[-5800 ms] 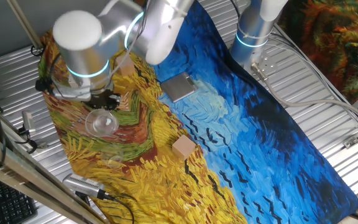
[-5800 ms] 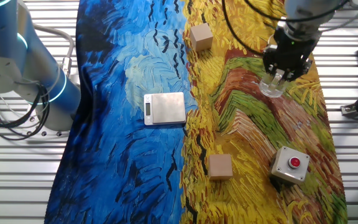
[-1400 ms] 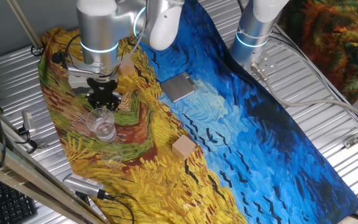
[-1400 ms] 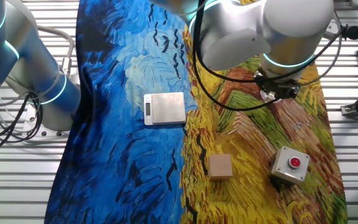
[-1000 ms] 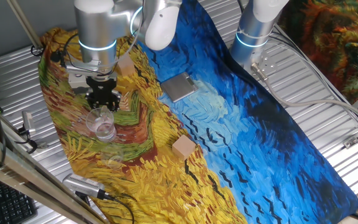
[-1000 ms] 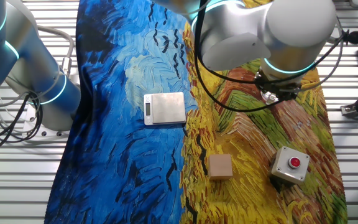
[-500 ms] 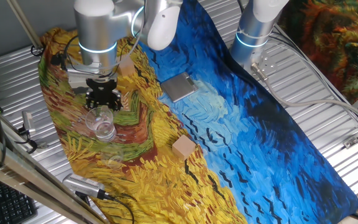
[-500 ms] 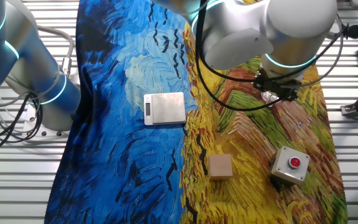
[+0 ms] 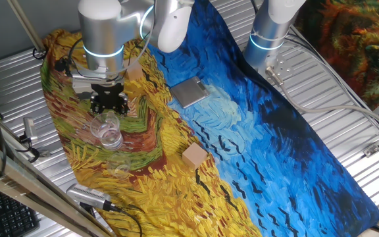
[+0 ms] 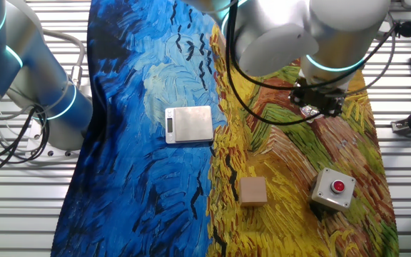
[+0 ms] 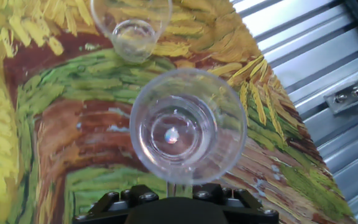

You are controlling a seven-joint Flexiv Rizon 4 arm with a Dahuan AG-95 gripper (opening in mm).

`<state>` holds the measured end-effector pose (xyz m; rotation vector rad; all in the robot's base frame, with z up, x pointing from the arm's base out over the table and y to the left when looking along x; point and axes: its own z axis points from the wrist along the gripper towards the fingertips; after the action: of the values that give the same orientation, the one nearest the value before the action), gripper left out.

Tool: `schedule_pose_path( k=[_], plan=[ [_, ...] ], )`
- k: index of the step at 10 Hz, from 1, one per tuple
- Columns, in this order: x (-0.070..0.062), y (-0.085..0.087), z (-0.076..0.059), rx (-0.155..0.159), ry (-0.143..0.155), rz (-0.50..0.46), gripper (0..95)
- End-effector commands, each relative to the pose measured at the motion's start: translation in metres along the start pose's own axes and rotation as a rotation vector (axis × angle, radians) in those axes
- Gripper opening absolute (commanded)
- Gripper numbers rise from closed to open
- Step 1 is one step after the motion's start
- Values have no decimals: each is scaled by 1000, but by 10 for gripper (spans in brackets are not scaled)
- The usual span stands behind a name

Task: Pour the water from one cup into another empty cup

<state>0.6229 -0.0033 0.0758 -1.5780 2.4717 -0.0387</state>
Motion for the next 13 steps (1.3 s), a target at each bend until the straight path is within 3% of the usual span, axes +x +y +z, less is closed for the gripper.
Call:
schedule_pose_path(
  k=[1, 4, 6, 7, 8, 9, 11, 13],
  plan=[
    [7, -1, -5, -17, 18, 1, 570],
    [24, 3, -22, -43, 64, -1, 570],
    [37, 12, -39, -67, 131, 9, 570],
    [40, 15, -44, -79, 147, 26, 570],
    [46, 30, -63, -93, 197, 100, 570],
    [47, 42, -75, -79, 225, 115, 570],
    [48, 66, -94, -68, 242, 165, 570],
    [44, 90, -103, -65, 226, 350, 570]
  ],
)
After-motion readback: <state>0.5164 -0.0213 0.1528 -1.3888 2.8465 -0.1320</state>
